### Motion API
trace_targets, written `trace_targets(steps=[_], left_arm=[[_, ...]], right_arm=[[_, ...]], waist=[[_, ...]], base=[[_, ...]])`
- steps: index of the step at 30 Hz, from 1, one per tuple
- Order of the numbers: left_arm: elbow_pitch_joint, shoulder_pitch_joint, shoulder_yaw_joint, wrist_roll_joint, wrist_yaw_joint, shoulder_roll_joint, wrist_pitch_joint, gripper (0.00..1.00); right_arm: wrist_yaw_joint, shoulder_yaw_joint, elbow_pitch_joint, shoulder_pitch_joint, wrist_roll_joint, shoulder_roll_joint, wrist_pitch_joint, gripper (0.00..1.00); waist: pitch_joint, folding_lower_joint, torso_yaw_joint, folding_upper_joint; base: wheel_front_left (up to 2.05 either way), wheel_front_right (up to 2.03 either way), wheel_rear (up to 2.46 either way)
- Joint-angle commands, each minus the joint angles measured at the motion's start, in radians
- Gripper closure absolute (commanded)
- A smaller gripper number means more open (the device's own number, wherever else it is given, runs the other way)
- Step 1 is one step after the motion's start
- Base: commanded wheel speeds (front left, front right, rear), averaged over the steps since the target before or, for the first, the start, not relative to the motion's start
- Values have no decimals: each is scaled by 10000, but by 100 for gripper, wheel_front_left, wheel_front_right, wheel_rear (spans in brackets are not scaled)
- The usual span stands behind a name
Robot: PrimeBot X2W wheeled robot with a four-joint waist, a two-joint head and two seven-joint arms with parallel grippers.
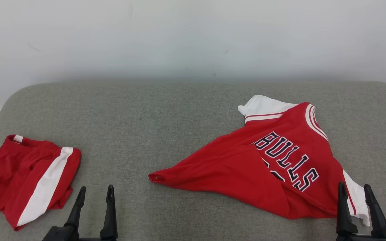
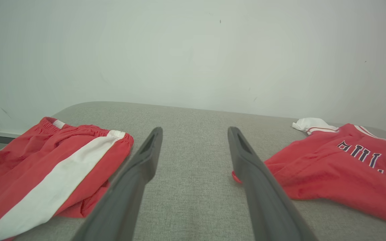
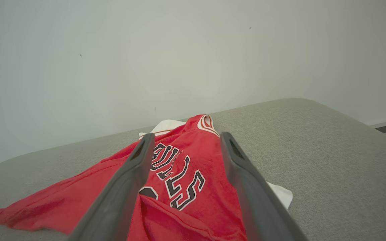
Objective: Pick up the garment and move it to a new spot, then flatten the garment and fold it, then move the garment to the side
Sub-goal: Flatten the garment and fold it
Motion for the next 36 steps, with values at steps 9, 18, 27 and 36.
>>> trace_targets(steps=[9,18,27,36], left_arm=[[120,-209,-118,127,-77,4,-34,0],[686,-1524,-975,368,-258,22,-34,0],[2532,-4395,-2941,27,-331,340,293,0],[4334,-6421,-4960,-1120,-334,887,886,0]], right_arm=[[-20,173,152,-193,-86,90,-41,0],[-20,455,284,-527,7,123,-29,0],[-20,661,612,-1062,126,153,-26,0],[-20,779,922,-1518,295,200,-26,0]], waist=[[60,1,-195,1],[428,1,-691,1],[1031,1,-1776,1],[1657,1,-2970,1]], base=[[0,0,0],[0,0,0],[0,0,0],[0,0,0]])
